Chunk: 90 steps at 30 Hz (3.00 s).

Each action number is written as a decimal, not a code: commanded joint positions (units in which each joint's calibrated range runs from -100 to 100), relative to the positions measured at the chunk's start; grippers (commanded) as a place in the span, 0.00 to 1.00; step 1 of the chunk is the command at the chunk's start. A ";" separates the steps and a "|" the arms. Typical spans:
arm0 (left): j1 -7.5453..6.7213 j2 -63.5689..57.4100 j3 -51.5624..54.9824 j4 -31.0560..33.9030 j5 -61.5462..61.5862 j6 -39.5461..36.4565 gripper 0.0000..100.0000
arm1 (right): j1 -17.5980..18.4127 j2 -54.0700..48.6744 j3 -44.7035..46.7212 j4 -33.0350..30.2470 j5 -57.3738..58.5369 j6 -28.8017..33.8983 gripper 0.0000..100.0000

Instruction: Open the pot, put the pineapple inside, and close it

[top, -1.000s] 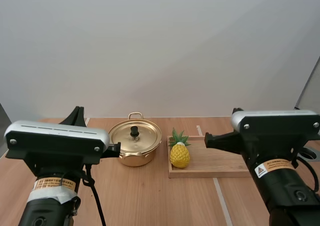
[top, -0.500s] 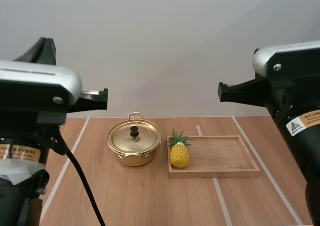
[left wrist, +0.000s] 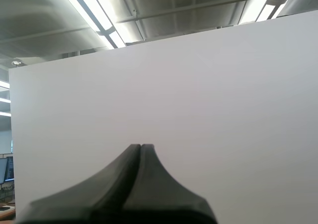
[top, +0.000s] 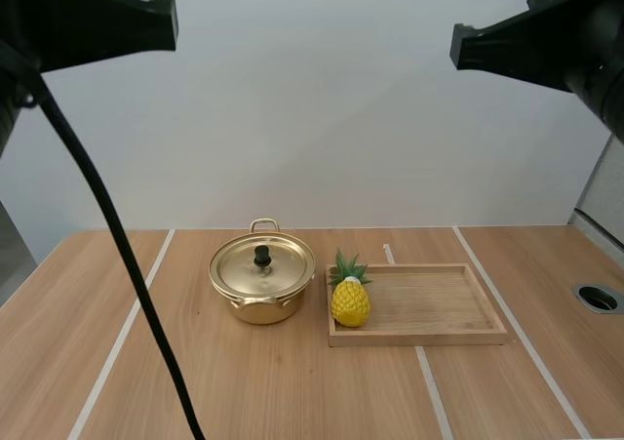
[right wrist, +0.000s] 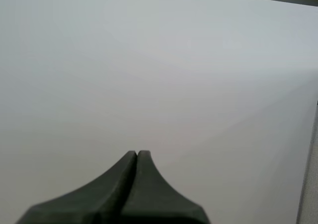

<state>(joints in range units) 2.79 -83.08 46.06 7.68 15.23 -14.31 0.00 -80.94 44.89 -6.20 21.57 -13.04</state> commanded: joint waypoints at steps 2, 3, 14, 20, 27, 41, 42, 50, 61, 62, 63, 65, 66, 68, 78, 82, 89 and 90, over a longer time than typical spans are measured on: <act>-0.15 4.85 -5.09 -1.21 6.09 -0.83 0.00 | -0.15 3.48 -4.58 0.34 3.50 -0.37 0.00; -0.15 6.14 -6.59 -1.21 8.04 -0.83 0.00 | -0.15 4.38 -5.44 0.34 4.45 -0.37 0.00; -0.15 20.37 -23.10 -8.59 29.96 5.72 0.00 | -0.15 16.20 -15.54 1.63 17.72 -0.37 0.00; -0.15 27.47 -30.78 -19.43 44.66 14.02 0.00 | -0.15 19.78 -16.05 1.63 19.97 -0.82 0.00; -0.15 34.96 -35.34 -22.43 57.75 16.80 0.00 | -0.15 24.19 -16.05 1.63 24.80 -1.68 0.00; -0.15 44.53 -35.40 -24.34 74.26 21.26 0.00 | -0.15 29.29 -16.05 3.44 28.77 -1.92 0.00; -0.15 45.04 -35.40 -24.34 75.10 21.43 0.00 | -0.15 29.60 -16.05 4.12 29.17 -2.17 0.00; -0.15 47.51 -35.40 -24.57 82.99 22.87 0.00 | -0.15 30.66 -16.05 12.76 34.74 -8.89 0.00; -0.15 50.98 -35.40 -25.69 84.77 24.21 0.00 | -0.15 30.66 -16.05 13.18 35.48 -9.51 0.00; -0.15 50.95 -35.40 -25.69 84.77 24.21 0.00 | -0.15 30.66 -16.05 13.18 35.48 -9.51 0.00; -0.15 50.95 -35.40 -25.69 84.77 24.21 0.00 | -0.15 30.66 -16.05 13.18 35.48 -9.51 0.00; -0.15 50.95 -35.40 -25.69 84.77 24.21 0.00 | -0.15 30.66 -16.05 13.18 35.48 -9.51 0.00; -0.15 50.95 -35.40 -25.69 84.77 24.21 0.00 | -0.15 30.66 -16.05 13.18 35.48 -9.51 0.00; -0.15 50.95 -35.40 -25.69 84.77 24.21 0.00 | -0.15 30.66 -16.05 13.18 35.48 -9.51 0.00; -0.15 51.38 -35.12 -25.47 84.77 25.24 0.00 | -0.15 30.66 -16.05 13.18 35.48 -9.51 0.00; -0.15 51.38 -35.16 -25.88 84.77 25.24 0.00 | -0.15 30.66 -16.05 13.18 35.48 -9.51 0.00; -0.15 51.38 -34.66 -26.36 84.77 26.32 0.00 | -0.15 30.66 -16.05 13.18 35.48 -9.51 0.00; -0.15 51.38 -34.35 -26.36 84.77 26.32 0.00 | -0.15 30.66 -16.05 13.18 35.48 -9.51 0.00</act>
<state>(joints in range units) 2.79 -31.91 11.18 -17.28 100.00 11.85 0.00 -50.06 29.49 6.78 56.62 -22.12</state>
